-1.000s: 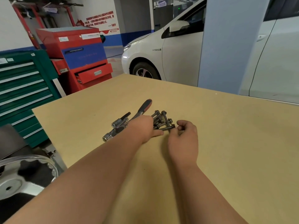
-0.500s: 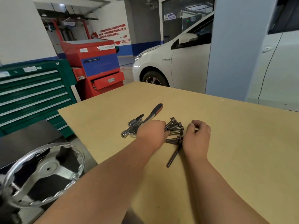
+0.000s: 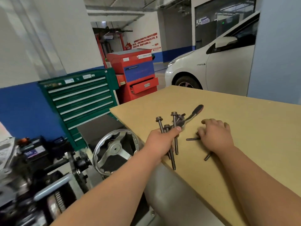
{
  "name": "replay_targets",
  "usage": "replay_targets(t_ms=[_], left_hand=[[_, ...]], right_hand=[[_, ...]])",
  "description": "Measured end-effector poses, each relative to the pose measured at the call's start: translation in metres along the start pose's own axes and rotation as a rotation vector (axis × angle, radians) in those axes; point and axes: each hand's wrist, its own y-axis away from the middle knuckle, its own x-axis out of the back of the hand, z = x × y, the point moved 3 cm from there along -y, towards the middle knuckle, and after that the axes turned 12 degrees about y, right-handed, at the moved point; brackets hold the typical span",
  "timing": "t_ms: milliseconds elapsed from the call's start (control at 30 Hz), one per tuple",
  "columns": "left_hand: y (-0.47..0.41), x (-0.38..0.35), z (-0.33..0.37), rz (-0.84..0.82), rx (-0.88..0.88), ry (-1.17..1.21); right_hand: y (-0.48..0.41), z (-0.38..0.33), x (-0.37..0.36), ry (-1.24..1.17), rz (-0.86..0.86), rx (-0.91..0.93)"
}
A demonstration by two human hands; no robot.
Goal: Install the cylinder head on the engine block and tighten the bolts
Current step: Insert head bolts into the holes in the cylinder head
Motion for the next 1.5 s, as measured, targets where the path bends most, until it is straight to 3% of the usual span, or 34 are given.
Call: replay_targets(t_ms=[67, 100, 167, 233, 300, 400, 500, 600, 700, 1000, 1233, 1500], left_hand=[[0.008, 0.007, 0.003, 0.001, -0.005, 0.004], [0.01, 0.009, 0.005, 0.001, -0.009, 0.009], [0.011, 0.005, 0.01, -0.021, -0.036, -0.008], [0.011, -0.007, 0.014, -0.061, -0.068, -0.039], [0.01, -0.02, 0.014, -0.103, -0.089, -0.091], [0.006, -0.046, 0.004, -0.15, -0.078, -0.105], [0.005, -0.075, -0.022, -0.198, 0.065, -0.1], [-0.002, -0.095, -0.033, -0.249, 0.144, -0.012], [-0.013, -0.105, -0.033, -0.28, 0.105, 0.037], [-0.036, -0.112, -0.049, -0.112, -0.016, -0.157], [-0.046, -0.115, -0.062, -0.12, -0.03, -0.162], [-0.054, -0.114, -0.072, -0.08, -0.015, -0.054]], right_hand=[[0.007, -0.014, 0.024, -0.383, 0.109, -0.04], [0.011, -0.023, 0.035, -0.615, 0.063, -0.041], [0.02, -0.041, 0.05, -1.086, -0.196, -0.041], [0.032, -0.047, 0.052, -1.288, -0.333, 0.002], [0.038, -0.043, 0.052, -1.252, -0.265, 0.057], [0.038, -0.022, 0.045, -1.155, -0.145, -0.071], [0.041, -0.001, 0.031, -1.068, -0.136, -0.202], [0.04, 0.01, 0.022, -1.132, -0.096, -0.293], [0.033, 0.018, 0.023, -1.17, 0.039, -0.388], [0.028, 0.069, -0.007, -1.116, 0.234, -0.68], [0.023, 0.063, -0.019, -0.961, 0.155, -0.647], [0.028, 0.063, -0.015, -0.831, 0.221, -0.635]])
